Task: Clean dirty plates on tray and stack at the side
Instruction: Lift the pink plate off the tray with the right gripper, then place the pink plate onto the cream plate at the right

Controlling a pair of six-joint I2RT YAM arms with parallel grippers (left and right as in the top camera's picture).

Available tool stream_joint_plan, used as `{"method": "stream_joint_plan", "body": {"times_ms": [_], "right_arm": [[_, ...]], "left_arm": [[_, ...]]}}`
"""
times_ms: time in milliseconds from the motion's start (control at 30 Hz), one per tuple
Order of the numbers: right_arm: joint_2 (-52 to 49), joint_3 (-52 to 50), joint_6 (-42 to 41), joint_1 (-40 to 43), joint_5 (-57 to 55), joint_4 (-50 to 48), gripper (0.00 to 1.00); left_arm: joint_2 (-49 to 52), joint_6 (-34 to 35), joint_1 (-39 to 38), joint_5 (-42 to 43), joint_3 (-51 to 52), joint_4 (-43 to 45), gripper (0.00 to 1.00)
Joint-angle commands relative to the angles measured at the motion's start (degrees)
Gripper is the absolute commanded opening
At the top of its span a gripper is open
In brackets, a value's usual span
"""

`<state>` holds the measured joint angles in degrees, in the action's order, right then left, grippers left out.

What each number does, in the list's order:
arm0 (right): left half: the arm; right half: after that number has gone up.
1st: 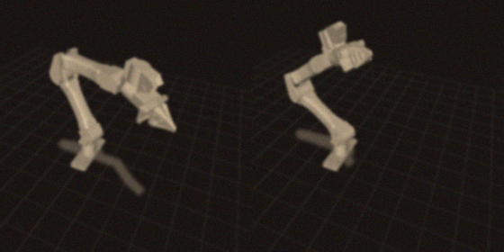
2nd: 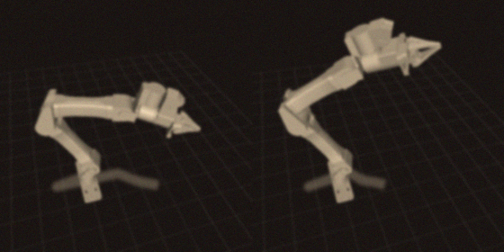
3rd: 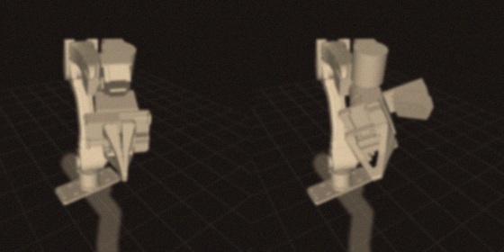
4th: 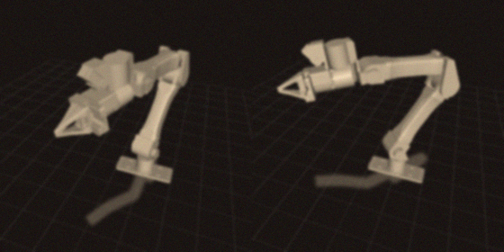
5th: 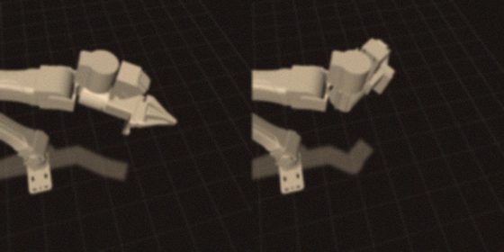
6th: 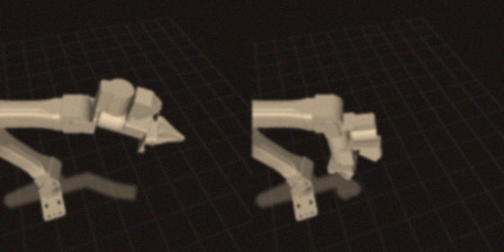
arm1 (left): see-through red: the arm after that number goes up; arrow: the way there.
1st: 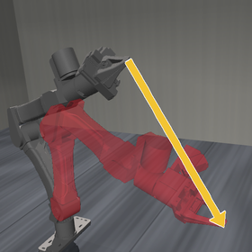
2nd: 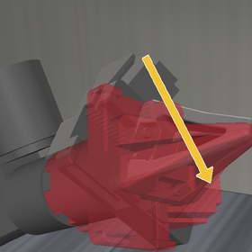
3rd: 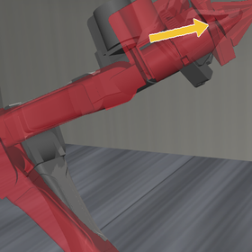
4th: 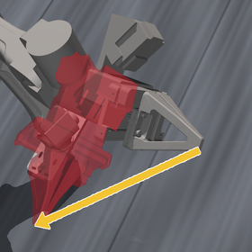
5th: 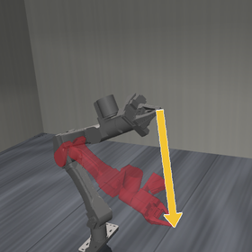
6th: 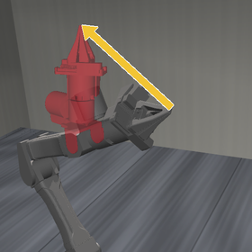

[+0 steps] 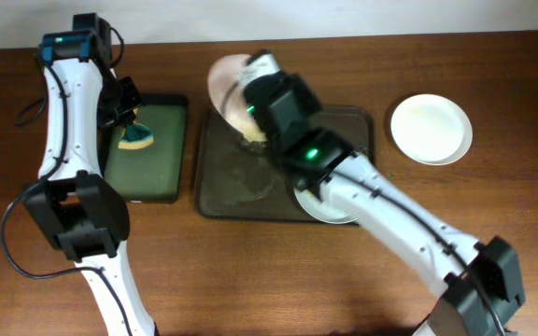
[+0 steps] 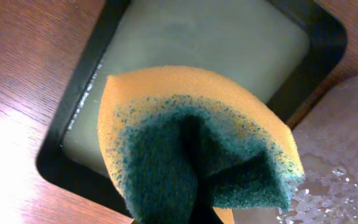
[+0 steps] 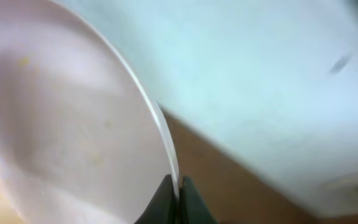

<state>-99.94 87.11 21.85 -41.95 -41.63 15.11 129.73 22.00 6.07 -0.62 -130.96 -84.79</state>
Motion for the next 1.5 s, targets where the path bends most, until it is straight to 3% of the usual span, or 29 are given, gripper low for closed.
{"method": "stream_joint_plan", "body": {"times_ms": [0, 267, 500, 633, 733, 800, 867, 900, 967, 1067, 1133, 1300, 1333, 1467], "right_arm": [[1.18, 0.68, 21.20, -4.44, -11.82, -5.62, 0.04], [1.18, 0.68, 37.20, -9.07, -11.82, -9.20, 0.04], [1.18, 0.66, 38.58, -9.27, -13.29, -9.25, 0.04], [0.46, 0.42, 10.54, -4.85, -8.11, -2.95, 0.04], [-2.21, 0.42, 8.28, -0.42, 5.33, 10.14, 0.04], [-3.26, 0.42, 7.26, 1.31, -3.56, 11.26, 0.04], [-2.56, 0.46, 0.85, 2.62, -19.43, 2.86, 0.04], [-1.95, 0.46, -0.70, 3.17, -22.01, -0.26, 0.04], [-0.02, 0.46, -3.34, 4.63, -22.08, -3.65, 0.04], [3.65, 0.46, -17.00, 9.77, -20.20, -1.44, 0.04], [5.38, 0.46, -25.35, 14.47, -13.40, 6.01, 0.04], [3.96, 0.44, -44.61, 36.06, 19.43, 26.82, 0.04], [2.16, 0.44, -45.29, 42.47, 28.96, 28.94, 0.04], [-4.24, 0.33, -45.29, 56.00, 45.94, 31.43, 0.04]], "left_arm": [[-2.40, -1.97, 1.75, 0.90, -0.07, 0.04, 0.00], [-2.40, -1.97, 2.10, 0.90, -0.07, 0.04, 0.00], [-2.40, -1.97, 2.10, 0.87, -0.07, -0.15, 0.00], [-2.40, -1.99, 2.10, 0.87, -0.07, -0.20, 0.00], [-2.40, -1.99, 2.10, 0.87, -0.07, -0.33, 0.00], [-2.40, -1.99, 2.10, 0.87, -0.07, -0.39, 0.00], [-2.40, -1.99, 2.10, 0.87, -0.04, -0.35, 0.00], [-2.40, -1.99, 2.10, 0.87, -0.04, -0.35, 0.00], [-2.40, -2.08, 2.10, 0.87, -0.07, -0.39, 0.00], [-2.40, -2.43, 2.10, 0.83, -0.04, -0.76, 0.00], [-2.40, -2.43, 2.10, 0.85, -0.07, -0.81, 0.00], [-2.36, -2.40, 2.10, 0.87, -0.04, -0.52, 0.00], [-2.36, -2.40, 2.10, 0.87, -0.04, -0.55, 0.00], [-2.36, -2.40, 2.10, 0.87, -0.04, -0.55, 0.00]]}}
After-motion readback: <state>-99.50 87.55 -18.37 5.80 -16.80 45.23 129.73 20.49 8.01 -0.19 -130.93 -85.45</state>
